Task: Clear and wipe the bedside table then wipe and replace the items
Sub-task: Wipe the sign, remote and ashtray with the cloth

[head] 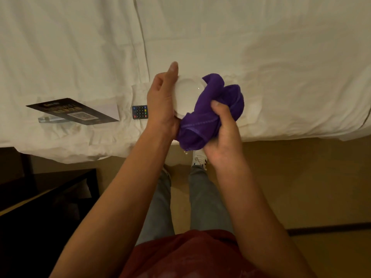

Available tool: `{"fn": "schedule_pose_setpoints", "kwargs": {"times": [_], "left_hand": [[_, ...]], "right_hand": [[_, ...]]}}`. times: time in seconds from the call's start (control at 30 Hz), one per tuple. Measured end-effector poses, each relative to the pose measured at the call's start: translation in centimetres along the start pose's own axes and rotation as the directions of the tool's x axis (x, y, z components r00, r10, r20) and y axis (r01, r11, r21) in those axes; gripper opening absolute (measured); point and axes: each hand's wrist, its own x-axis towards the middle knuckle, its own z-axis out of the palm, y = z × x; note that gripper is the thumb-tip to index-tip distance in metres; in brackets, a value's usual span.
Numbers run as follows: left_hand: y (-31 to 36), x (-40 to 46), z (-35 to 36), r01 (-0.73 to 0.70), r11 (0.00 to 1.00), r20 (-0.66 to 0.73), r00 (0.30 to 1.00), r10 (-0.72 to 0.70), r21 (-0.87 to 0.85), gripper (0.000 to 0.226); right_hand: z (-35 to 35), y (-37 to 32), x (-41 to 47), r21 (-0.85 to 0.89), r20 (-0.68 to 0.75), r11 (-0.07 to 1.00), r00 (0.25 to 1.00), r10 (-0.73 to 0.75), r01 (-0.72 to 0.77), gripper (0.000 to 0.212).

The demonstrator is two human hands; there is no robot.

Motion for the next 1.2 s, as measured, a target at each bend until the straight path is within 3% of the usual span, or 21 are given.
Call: {"fn": "schedule_pose_setpoints", "kwargs": {"times": [0.1, 0.17, 0.2, 0.27, 0.33, 0.4, 0.47, 0.53, 0.63, 0.7, 0.77, 0.87, 0.93, 1.03, 1.1, 1.2], "left_hand": [[-1.3, -0.8, -0.2, -0.142, 0.901, -0.001, 0.988, 0.157, 0.41, 0.025], [-1.9, -1.5, -0.1, -0.162, 0.847, 0.113, 0.986, 0.122, 0.507, 0.038], [-1.9, -1.6, 0.0, -0.1, 0.883, 0.177, 0.984, 0.02, 0.458, 0.046], [-1.4, -2.0, -0.1, 0.15, 0.971, 0.319, 0.925, -0.205, 0.187, 0.052], [-1.2, -2.3, -0.6, 0.348, 0.937, 0.385, 0.871, -0.306, -0.042, 0.057], [-1.7, -2.3, -0.6, 0.334, 0.936, 0.343, 0.897, -0.28, -0.11, 0.063], [-2.1, -2.1, -0.2, 0.224, 0.973, 0.308, 0.931, -0.196, -0.057, 0.06], [-2.1, -2.0, 0.3, 0.13, 0.99, 0.29, 0.947, -0.138, 0.046, 0.062], [-2.7, -0.8, -0.3, 0.096, 0.988, 0.212, 0.97, -0.121, 0.124, 0.059], [-3.5, 0.0, -0.8, 0.112, 0.976, 0.15, 0.979, -0.141, 0.189, 0.051], [-4.1, 0.9, -1.2, 0.153, 0.964, 0.071, 0.982, -0.172, 0.219, 0.049], [-5.0, 3.1, -1.5, 0.189, 0.972, 0.083, 0.976, -0.201, 0.139, 0.066], [-5.9, 4.5, -1.3, 0.183, 0.958, 0.089, 0.974, -0.207, 0.219, 0.064], [-7.5, 6.3, -0.3, 0.004, 0.816, 0.049, 0.998, -0.039, 0.578, 0.026], [-8.5, 7.4, 0.4, -0.101, 0.677, 0.1, 0.994, 0.04, 0.729, 0.024], [-10.0, 8.8, 1.0, -0.154, 0.485, 0.168, 0.986, 0.014, 0.861, 0.029]], "right_hand": [[0.1, -0.3, -0.1, -0.234, -0.061, 0.945, 0.967, -0.249, 0.229, 0.053], [0.8, -0.8, 0.0, -0.481, -0.019, 0.808, 0.917, -0.398, 0.34, 0.054], [1.1, -1.0, 0.1, -0.56, 0.012, 0.75, 0.908, -0.418, 0.352, 0.053], [1.4, -1.5, 0.2, -0.626, 0.105, 0.7, 0.926, -0.362, 0.344, 0.051], [1.7, -2.2, 0.1, -0.709, 0.208, 0.578, 0.903, -0.376, 0.404, 0.051], [2.0, -2.6, 0.1, -0.797, 0.29, 0.325, 0.794, -0.534, 0.509, 0.05], [2.4, -2.5, 0.4, -0.835, 0.329, 0.156, 0.707, -0.627, 0.527, 0.048], [2.3, -2.3, 0.7, -0.871, 0.351, 0.103, 0.756, -0.553, 0.48, 0.05], [0.9, -3.4, 1.5, -0.913, 0.333, 0.165, 0.915, -0.229, 0.374, 0.05], [-0.5, -4.4, 1.9, -0.939, 0.304, 0.139, 0.949, -0.086, 0.314, 0.048], [-2.0, -4.8, 2.2, -0.952, 0.239, 0.176, 0.967, -0.093, 0.252, 0.047], [-4.6, -5.0, 2.1, -0.928, 0.073, 0.347, 0.979, -0.191, 0.137, 0.052], [-6.1, -5.3, 1.9, -0.885, -0.028, 0.46, 0.976, -0.216, 0.076, 0.052], [-7.6, -5.8, 1.9, -0.847, -0.108, 0.531, 0.967, -0.232, 0.033, 0.049], [-8.1, -6.1, 2.0, -0.832, -0.127, 0.554, 0.963, -0.238, 0.028, 0.046], [-8.4, -6.8, 2.3, -0.83, -0.127, 0.557, 0.96, -0.25, 0.035, 0.043]]}}
